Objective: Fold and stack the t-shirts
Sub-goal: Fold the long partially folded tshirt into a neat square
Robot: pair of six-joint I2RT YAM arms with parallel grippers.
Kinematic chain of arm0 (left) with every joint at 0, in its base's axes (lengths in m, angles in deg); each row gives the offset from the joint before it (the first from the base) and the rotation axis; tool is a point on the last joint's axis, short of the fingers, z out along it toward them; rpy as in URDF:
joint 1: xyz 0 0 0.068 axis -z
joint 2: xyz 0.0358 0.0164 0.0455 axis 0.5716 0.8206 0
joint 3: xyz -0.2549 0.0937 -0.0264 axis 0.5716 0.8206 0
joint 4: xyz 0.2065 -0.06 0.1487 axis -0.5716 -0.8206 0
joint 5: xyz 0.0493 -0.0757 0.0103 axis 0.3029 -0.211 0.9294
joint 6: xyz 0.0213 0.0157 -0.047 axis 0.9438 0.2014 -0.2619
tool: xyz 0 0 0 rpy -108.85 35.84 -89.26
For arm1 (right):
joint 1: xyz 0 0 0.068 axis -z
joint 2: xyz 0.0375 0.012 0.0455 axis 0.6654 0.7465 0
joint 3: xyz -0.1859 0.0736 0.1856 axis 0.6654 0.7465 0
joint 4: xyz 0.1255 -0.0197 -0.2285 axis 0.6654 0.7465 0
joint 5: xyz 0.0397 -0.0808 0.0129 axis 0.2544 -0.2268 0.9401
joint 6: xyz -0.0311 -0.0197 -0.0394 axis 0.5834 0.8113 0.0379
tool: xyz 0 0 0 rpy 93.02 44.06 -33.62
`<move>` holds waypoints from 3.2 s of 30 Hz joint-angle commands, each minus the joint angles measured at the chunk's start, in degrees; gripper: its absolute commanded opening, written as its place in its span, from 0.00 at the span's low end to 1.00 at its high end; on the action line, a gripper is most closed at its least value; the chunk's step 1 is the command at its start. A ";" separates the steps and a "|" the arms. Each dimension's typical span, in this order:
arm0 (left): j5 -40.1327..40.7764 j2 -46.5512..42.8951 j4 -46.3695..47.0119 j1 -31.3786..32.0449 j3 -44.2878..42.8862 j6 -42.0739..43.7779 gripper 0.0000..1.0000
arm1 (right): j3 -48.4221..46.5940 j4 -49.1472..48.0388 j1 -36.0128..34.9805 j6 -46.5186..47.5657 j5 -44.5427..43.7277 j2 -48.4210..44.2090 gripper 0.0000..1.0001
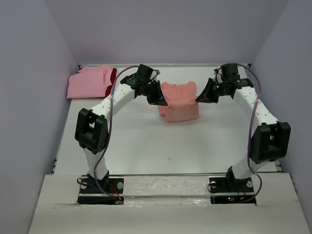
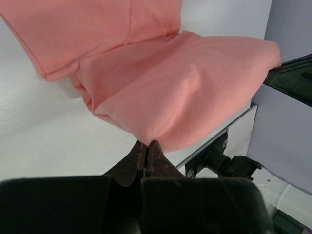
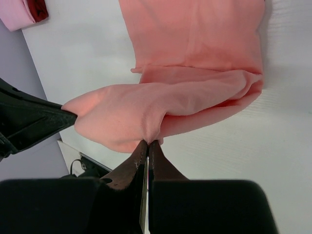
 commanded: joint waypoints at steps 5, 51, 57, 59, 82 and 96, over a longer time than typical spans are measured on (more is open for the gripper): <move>-0.28 5.68 -2.17 -1.48 -9.06 3.45 0.00 | -6.65 -3.72 0.35 1.57 -0.62 3.99 0.00; -6.43 32.58 1.07 -10.01 -41.32 1.78 0.02 | -28.01 -8.37 0.35 2.97 -4.93 25.78 0.00; -8.53 34.60 7.84 -11.94 -40.09 -0.94 0.03 | -27.58 -12.33 0.35 3.15 -6.60 28.24 0.00; -8.80 35.65 9.77 -12.29 -40.09 -1.38 0.04 | -27.14 -13.90 0.35 3.06 -7.57 28.86 0.00; -12.76 48.05 25.25 -13.26 -41.23 -7.88 0.13 | -22.57 -27.53 0.35 1.39 -12.05 37.91 0.00; -8.02 46.21 14.36 -13.43 -33.42 -4.29 0.06 | -18.35 -20.77 0.35 0.34 -13.19 38.89 0.00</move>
